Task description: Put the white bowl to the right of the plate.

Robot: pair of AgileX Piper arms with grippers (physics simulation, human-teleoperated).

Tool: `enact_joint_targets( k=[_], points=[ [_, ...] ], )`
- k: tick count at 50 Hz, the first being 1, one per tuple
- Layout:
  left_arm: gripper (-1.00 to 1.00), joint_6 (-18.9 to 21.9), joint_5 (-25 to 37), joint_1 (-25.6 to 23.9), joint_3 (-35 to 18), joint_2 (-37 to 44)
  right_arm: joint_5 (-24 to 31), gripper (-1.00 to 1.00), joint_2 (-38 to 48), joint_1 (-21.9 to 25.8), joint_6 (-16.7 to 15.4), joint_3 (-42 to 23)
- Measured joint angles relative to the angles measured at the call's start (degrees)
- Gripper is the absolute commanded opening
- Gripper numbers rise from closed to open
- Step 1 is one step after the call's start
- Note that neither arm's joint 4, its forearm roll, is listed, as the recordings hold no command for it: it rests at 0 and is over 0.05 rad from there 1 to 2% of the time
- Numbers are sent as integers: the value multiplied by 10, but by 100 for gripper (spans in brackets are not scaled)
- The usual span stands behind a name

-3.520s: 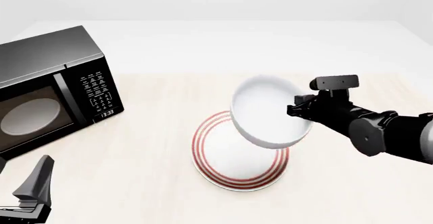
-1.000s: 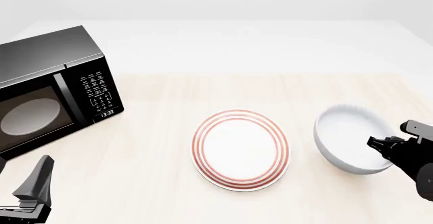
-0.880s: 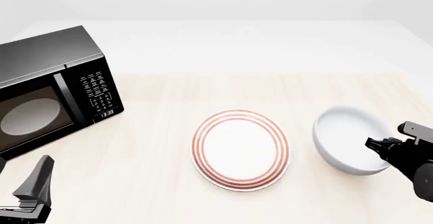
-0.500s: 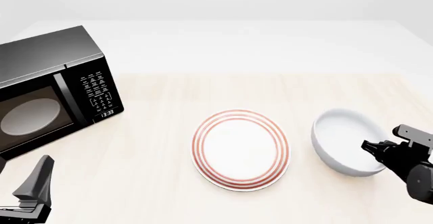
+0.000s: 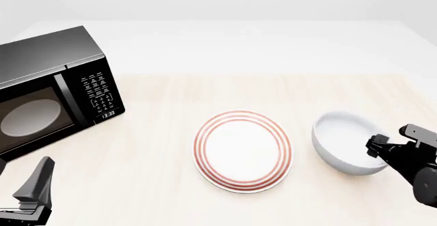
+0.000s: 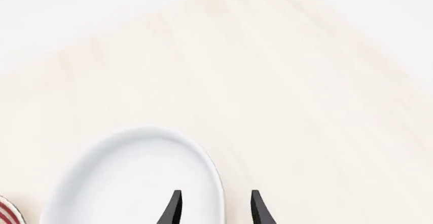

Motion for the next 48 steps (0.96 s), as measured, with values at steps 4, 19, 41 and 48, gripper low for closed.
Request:
enact_joint_targets(
  k=[4,19,41,48],
  points=[
    [100,0,0,0,0,0,20,100,-37,2,0,7],
    [100,0,0,0,0,0,159,100,-265,43,2,33],
    [100,0,0,0,0,0,214,100,-455,193,27,103],
    [100,0,0,0,0,0,154,100,-438,223,31,140]
  ],
)
